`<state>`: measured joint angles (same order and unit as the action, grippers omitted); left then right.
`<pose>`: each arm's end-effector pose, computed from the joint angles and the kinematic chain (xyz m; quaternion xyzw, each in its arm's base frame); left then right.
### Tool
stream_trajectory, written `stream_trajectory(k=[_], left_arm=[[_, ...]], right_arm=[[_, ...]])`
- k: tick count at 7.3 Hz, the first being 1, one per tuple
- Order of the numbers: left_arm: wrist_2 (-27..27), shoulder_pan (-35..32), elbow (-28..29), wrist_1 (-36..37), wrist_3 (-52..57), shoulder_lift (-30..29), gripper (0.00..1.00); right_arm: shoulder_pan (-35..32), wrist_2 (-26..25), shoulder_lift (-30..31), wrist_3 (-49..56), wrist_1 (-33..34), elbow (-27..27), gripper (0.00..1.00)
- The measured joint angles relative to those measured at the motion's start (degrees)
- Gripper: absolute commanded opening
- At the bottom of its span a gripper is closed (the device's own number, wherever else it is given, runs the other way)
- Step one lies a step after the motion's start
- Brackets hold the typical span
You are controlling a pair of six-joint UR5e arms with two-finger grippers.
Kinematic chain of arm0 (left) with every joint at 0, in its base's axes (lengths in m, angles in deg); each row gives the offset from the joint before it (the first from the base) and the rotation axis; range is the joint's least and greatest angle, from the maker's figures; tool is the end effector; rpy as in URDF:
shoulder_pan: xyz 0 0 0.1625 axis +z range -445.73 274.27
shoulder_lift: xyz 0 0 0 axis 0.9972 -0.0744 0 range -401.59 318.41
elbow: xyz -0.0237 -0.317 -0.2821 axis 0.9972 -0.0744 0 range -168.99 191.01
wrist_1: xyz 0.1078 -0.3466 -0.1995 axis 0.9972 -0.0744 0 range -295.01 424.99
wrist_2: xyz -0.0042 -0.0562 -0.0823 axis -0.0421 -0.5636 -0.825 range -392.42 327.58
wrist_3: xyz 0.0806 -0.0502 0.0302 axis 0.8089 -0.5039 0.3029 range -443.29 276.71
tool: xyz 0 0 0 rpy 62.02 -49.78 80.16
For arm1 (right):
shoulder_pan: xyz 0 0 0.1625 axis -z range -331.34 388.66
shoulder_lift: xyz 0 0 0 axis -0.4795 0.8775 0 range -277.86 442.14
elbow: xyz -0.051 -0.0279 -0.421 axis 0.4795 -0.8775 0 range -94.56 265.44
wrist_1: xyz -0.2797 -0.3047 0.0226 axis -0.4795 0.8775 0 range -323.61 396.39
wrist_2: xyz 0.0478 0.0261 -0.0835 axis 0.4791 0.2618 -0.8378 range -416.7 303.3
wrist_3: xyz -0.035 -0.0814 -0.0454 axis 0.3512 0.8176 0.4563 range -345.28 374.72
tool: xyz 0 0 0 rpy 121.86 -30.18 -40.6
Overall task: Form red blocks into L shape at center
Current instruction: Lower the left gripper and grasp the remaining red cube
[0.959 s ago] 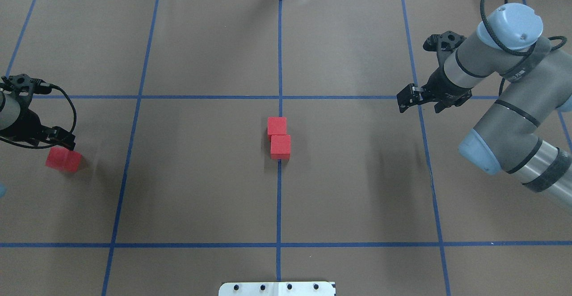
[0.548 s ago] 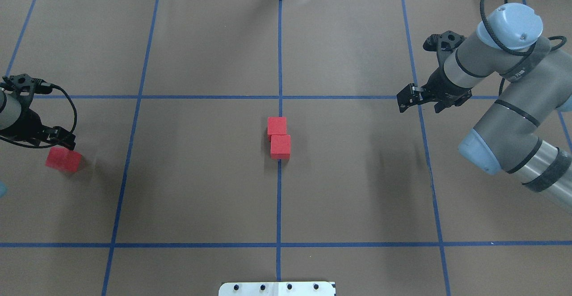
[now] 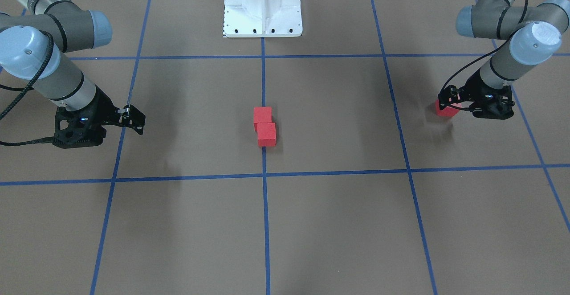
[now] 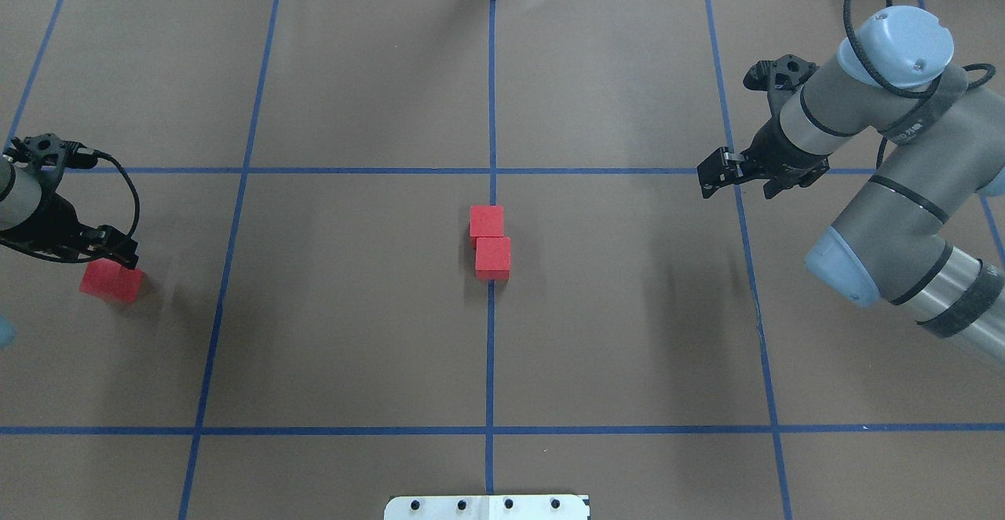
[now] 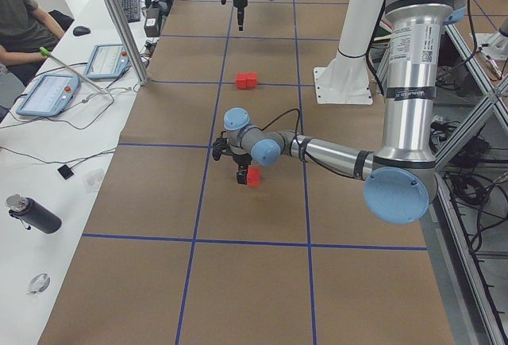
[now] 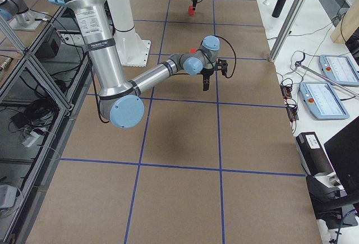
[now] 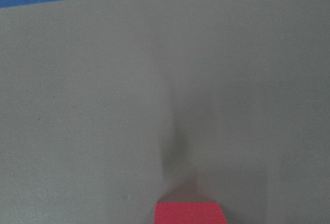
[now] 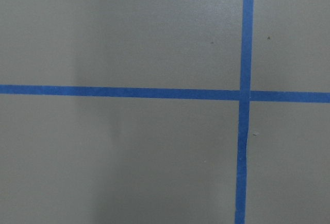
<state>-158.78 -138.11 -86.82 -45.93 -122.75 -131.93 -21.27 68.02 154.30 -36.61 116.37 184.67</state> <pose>0.2568 -0.4547 0.5534 -0.0015 0.3849 0.0636 0.9207 -0.3330 -0.5147 0.3937 0.0096 -0.4148 -0.0058 0.9098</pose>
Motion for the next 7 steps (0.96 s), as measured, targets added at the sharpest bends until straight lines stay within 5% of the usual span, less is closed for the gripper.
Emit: stream_trajectory(k=[5, 6, 7], left_arm=[[-0.6, 0.2, 0.5, 0.0, 0.0, -0.1, 0.75], [-1.5, 0.2, 0.5, 0.0, 0.0, -0.1, 0.63], [-2.2, 0.2, 0.6, 0.0, 0.0, -0.1, 0.19]], right_arm=[[0.0, 0.0, 0.0, -0.4, 0.0, 0.5, 1.00], [0.0, 0.0, 0.0, -0.6, 0.0, 0.7, 1.00], [0.0, 0.0, 0.0, -0.7, 0.0, 0.7, 1.00]])
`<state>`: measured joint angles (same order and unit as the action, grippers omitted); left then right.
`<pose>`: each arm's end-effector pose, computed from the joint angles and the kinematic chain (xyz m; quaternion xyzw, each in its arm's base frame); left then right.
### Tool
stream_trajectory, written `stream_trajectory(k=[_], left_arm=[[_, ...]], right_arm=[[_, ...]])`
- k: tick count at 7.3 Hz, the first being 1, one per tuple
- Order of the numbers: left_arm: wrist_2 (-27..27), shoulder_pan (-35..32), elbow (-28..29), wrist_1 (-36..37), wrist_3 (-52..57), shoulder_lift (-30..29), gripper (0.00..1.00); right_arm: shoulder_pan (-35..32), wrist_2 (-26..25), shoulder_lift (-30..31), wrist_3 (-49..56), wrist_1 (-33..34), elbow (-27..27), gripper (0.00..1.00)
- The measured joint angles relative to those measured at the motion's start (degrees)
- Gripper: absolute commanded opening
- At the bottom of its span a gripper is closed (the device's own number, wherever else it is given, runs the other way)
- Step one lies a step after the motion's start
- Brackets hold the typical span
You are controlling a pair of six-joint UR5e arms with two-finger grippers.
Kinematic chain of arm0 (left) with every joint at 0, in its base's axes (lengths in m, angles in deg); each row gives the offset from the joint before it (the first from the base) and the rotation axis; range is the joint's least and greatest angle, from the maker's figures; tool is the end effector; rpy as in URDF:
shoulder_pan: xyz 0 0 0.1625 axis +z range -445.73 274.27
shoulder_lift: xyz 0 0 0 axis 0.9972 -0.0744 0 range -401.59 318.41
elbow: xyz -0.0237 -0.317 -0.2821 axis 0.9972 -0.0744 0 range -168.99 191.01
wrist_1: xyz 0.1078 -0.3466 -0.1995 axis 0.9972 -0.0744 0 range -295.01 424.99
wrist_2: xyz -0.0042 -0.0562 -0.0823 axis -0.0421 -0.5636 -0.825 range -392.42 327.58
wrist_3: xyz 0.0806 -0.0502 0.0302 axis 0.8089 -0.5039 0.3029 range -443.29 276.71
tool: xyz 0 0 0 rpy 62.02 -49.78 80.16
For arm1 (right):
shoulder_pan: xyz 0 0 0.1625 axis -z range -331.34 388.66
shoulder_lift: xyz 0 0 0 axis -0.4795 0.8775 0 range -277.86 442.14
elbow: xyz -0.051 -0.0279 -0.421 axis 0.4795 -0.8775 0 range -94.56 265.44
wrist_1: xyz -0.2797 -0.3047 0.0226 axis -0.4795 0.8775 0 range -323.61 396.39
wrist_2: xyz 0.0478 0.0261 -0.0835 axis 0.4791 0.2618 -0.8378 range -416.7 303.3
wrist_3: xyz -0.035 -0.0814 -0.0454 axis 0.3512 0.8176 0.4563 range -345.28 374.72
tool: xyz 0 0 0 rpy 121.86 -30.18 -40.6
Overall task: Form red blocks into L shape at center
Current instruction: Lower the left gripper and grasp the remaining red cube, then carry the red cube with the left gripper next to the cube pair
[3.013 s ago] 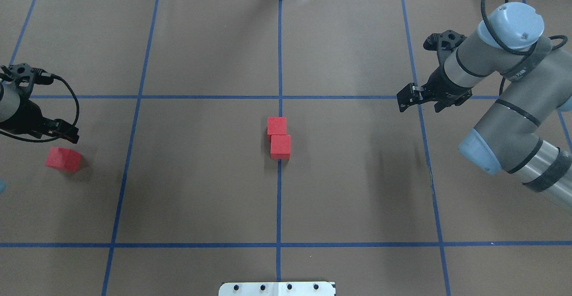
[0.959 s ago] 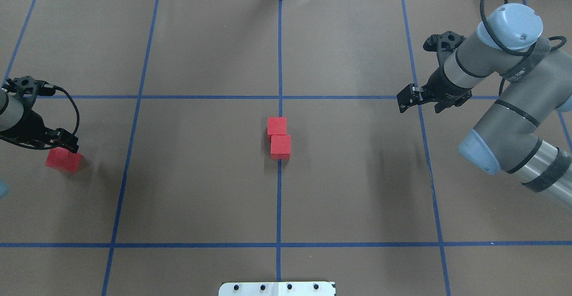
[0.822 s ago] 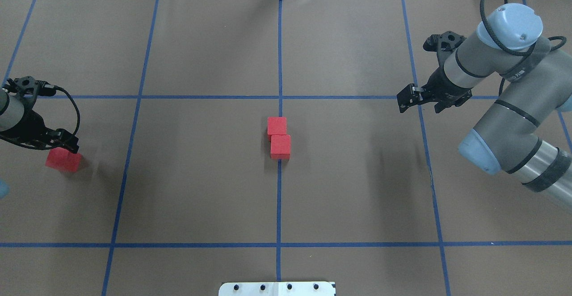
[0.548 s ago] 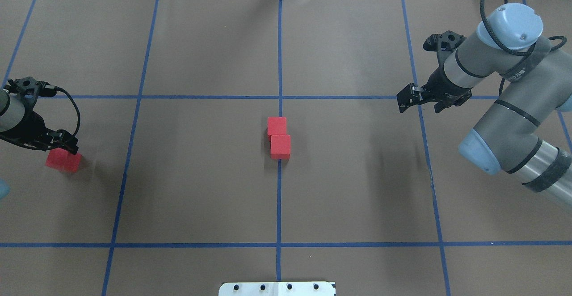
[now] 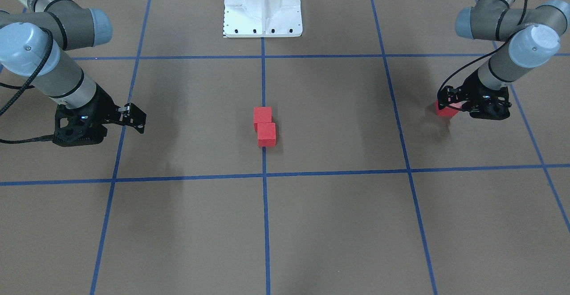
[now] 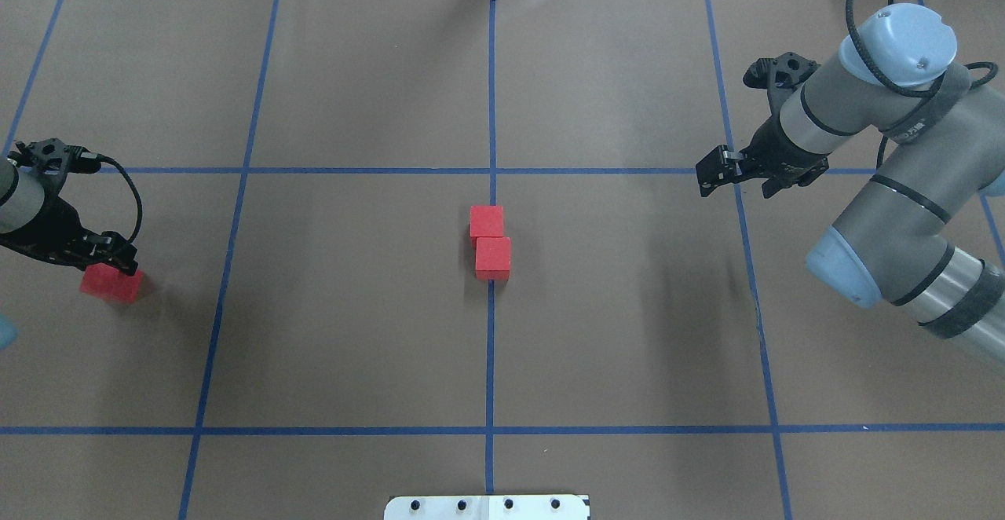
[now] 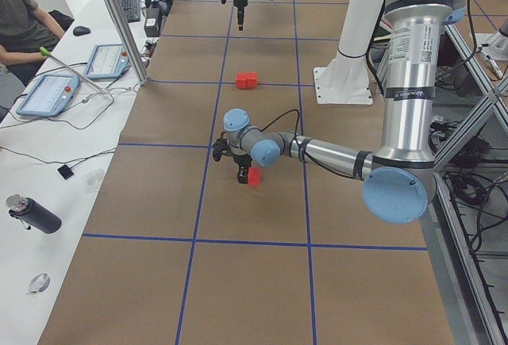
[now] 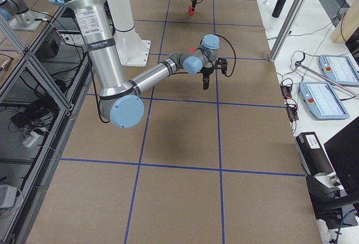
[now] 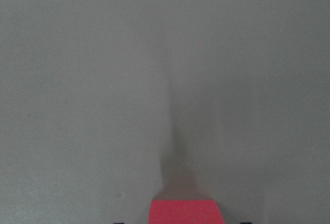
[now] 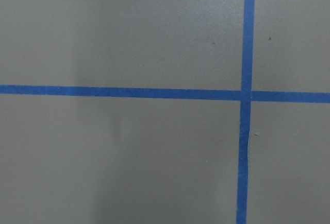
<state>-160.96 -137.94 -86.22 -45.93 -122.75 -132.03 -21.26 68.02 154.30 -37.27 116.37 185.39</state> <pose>0.2605 -0.4520 0.5559 -0.0175 0.3954 0.0682 0.9158 -0.3317 -0.5130 0.3877 0.0115 -0.4186 -0.0026 0.9081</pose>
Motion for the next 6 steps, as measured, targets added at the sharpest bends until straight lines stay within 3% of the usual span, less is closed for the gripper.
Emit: stream_trajectory(k=[1, 4, 6], left_arm=[[-0.3, 0.0, 0.1, 0.0, 0.0, 0.0, 0.00], [-1.7, 0.0, -0.6, 0.5, -0.1, -1.4, 0.00], [-4.4, -0.5, -2.4, 4.5, -6.5, -6.6, 0.00]], right_arm=[[0.0, 0.0, 0.0, 0.0, 0.0, 0.0, 1.00], [0.0, 0.0, 0.0, 0.0, 0.0, -0.3, 1.00], [0.0, 0.0, 0.0, 0.0, 0.0, -0.5, 1.00]])
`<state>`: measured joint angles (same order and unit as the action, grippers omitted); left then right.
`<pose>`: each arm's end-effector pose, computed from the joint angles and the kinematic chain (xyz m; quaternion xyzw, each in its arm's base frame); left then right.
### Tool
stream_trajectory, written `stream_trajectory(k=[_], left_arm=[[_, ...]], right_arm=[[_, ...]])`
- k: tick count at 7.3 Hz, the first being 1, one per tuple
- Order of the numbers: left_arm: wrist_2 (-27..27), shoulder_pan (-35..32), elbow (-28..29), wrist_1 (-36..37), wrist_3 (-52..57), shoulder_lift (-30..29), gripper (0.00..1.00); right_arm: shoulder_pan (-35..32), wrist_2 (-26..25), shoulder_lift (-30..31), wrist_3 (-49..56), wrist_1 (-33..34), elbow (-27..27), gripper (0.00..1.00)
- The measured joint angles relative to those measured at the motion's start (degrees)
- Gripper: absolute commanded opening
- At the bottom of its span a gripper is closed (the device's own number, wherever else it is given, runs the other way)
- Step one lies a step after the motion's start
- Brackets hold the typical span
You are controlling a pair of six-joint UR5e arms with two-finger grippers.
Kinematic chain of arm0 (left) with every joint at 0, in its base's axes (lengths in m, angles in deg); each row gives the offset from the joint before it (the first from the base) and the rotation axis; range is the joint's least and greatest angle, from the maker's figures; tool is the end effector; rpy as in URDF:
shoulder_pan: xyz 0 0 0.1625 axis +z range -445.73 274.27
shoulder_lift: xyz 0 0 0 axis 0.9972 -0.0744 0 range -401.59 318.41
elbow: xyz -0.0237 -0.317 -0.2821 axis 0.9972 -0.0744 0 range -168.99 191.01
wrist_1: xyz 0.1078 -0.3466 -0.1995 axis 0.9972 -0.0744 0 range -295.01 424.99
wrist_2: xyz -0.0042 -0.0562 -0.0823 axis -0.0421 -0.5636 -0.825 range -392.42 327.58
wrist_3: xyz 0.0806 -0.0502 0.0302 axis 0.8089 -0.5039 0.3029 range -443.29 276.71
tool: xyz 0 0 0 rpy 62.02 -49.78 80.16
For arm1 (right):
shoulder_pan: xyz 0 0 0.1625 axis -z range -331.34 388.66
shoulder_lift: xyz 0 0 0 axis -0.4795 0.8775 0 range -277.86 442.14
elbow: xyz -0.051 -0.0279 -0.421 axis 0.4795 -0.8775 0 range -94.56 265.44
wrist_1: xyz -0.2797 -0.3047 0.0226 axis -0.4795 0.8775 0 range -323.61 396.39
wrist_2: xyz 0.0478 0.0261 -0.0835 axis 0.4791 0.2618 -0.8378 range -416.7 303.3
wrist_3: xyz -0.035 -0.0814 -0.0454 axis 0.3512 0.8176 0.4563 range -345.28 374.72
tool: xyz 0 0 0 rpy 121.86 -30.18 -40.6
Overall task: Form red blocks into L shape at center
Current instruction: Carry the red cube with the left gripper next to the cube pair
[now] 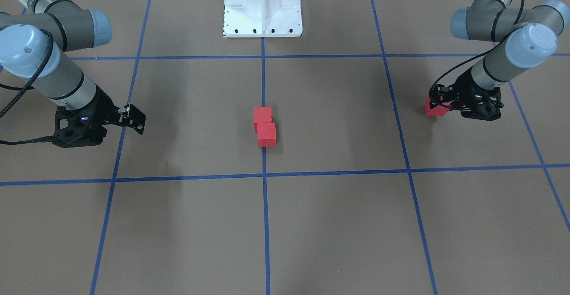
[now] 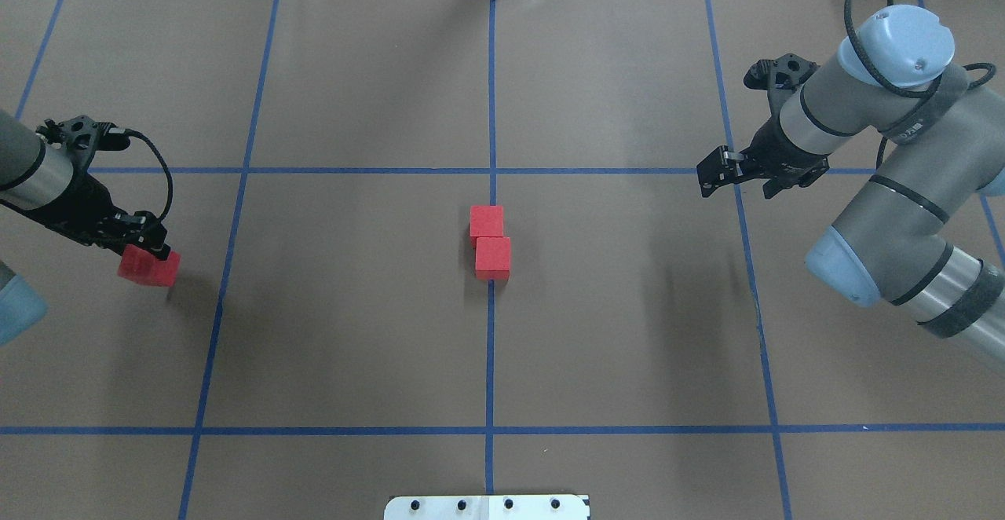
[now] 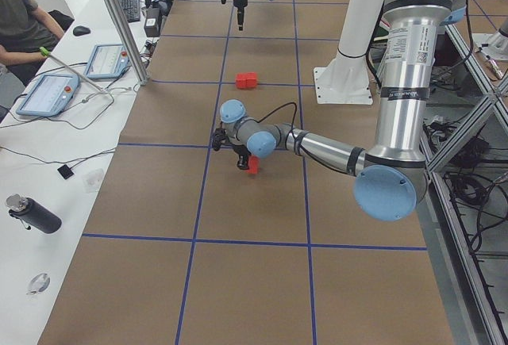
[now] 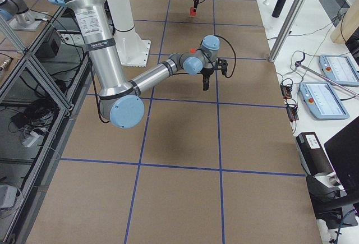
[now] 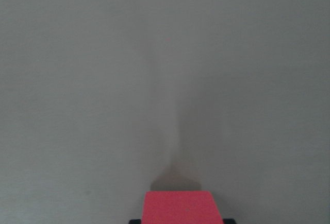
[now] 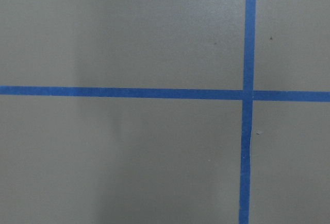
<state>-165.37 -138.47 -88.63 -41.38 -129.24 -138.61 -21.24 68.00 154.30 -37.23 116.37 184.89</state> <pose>0.2816 -0.4781 0.4787 -0.0353 0.4381 0.0362 0.8975 -0.3328 -0.5141 0.3919 0.0087 -0.4159 -0.0016 0.9094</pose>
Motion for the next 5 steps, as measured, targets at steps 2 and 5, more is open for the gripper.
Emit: stream_trajectory(k=[2, 5], left_arm=[[1.5, 0.5, -0.4, 2.9, -19.3, -7.1, 0.00], [10.3, 7.7, 0.8, 4.2, -60.8, -14.8, 0.00]], right_arm=[[0.1, 0.0, 0.0, 0.1, 0.0, -0.1, 1.00], [0.2, -0.1, 0.0, 0.1, 0.0, -0.3, 1.00]])
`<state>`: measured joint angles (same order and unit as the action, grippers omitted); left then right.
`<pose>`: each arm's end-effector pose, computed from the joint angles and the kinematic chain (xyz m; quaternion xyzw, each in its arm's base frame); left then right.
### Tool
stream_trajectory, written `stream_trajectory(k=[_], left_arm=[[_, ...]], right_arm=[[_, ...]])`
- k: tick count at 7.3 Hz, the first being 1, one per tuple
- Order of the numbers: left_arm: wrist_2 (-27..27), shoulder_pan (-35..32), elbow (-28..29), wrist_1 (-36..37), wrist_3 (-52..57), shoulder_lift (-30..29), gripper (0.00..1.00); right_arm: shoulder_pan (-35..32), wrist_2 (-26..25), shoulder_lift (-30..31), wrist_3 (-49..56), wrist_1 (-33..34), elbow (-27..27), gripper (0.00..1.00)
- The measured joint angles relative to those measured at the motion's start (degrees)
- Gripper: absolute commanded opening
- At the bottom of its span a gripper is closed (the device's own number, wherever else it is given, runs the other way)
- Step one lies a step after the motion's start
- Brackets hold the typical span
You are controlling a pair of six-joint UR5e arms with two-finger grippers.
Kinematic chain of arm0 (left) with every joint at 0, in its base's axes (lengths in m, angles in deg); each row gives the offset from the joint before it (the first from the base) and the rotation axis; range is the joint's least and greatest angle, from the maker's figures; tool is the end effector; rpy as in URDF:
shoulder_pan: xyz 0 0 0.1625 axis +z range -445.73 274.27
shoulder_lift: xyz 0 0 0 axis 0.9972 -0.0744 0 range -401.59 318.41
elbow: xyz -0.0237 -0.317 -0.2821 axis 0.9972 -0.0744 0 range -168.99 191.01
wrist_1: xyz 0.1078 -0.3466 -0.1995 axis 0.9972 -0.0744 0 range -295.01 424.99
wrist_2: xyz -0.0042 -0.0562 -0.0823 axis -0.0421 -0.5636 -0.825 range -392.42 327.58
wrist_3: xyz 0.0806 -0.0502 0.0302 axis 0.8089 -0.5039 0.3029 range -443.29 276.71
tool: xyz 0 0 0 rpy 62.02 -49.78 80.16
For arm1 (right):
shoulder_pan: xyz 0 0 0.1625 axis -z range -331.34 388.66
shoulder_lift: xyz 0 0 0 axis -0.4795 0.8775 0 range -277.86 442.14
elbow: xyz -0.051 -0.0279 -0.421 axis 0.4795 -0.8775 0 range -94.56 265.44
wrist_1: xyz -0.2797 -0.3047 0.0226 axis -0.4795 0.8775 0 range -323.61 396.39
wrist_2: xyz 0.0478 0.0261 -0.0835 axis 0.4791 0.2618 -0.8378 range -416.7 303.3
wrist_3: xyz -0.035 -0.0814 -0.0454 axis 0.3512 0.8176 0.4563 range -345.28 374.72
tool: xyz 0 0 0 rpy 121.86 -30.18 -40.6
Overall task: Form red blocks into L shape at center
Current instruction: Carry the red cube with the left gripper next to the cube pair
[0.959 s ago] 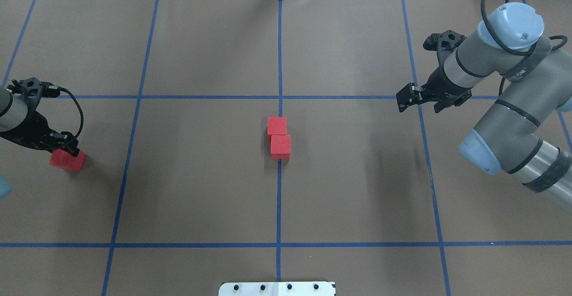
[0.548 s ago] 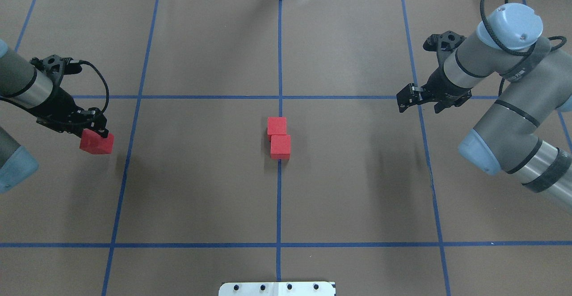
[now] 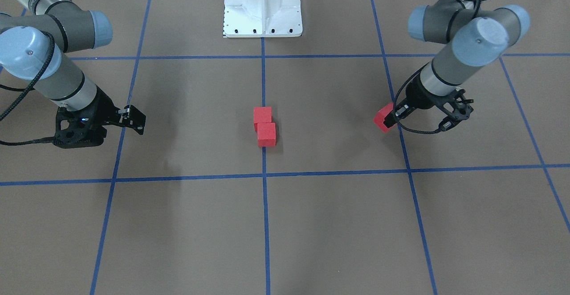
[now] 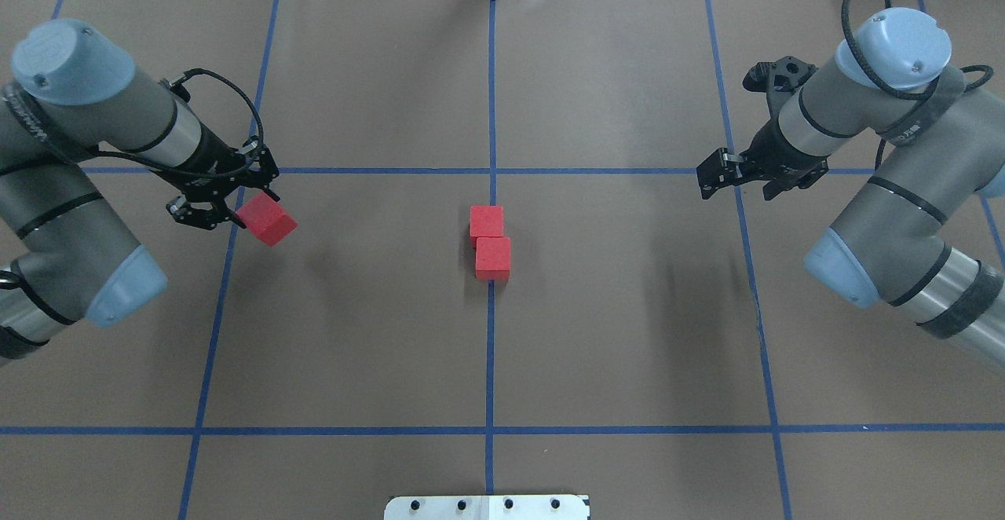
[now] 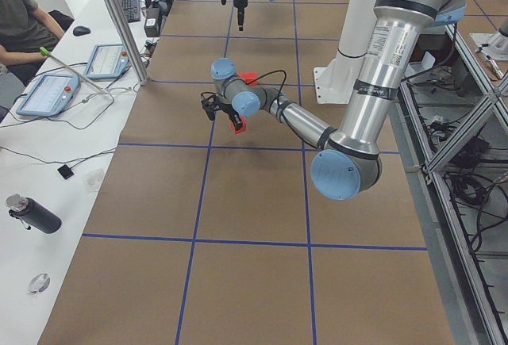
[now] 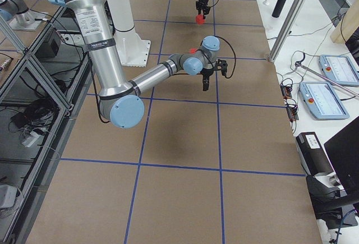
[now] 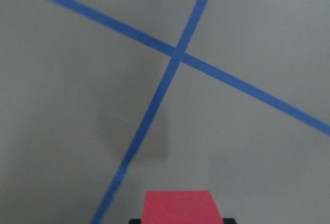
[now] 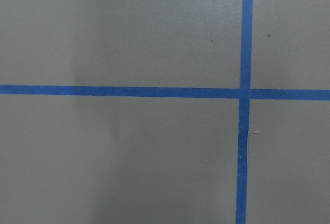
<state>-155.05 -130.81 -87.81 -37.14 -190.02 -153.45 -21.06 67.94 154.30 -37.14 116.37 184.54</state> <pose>0.3856 -0.4992 0.3506 -0.1678 0.4037 -0.3709 0.8193 -0.3351 -0.5139 0.3949 0.0066 -0.4138 -0.0026 0.9103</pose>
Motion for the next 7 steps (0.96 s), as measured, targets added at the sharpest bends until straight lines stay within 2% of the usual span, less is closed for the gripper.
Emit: stream_trajectory(k=[2, 4, 5, 7], left_arm=[[4.9, 4.9, 5.0, 8.5, -15.8, -11.0, 0.00], [5.7, 7.7, 9.5, 13.1, -26.6, -17.7, 0.00], [5.7, 8.3, 10.4, 12.4, -30.7, -18.6, 0.00], [5.5, 8.6, 13.1, 6.2, -40.1, -19.7, 0.00]], right_arm=[[0.0, 0.0, 0.0, 0.1, 0.0, -0.1, 1.00], [0.1, 0.0, 0.0, 0.1, 0.0, -0.2, 1.00], [0.1, 0.0, 0.0, 0.1, 0.0, -0.3, 1.00], [0.1, 0.0, 0.0, 0.1, 0.0, -0.5, 1.00]])
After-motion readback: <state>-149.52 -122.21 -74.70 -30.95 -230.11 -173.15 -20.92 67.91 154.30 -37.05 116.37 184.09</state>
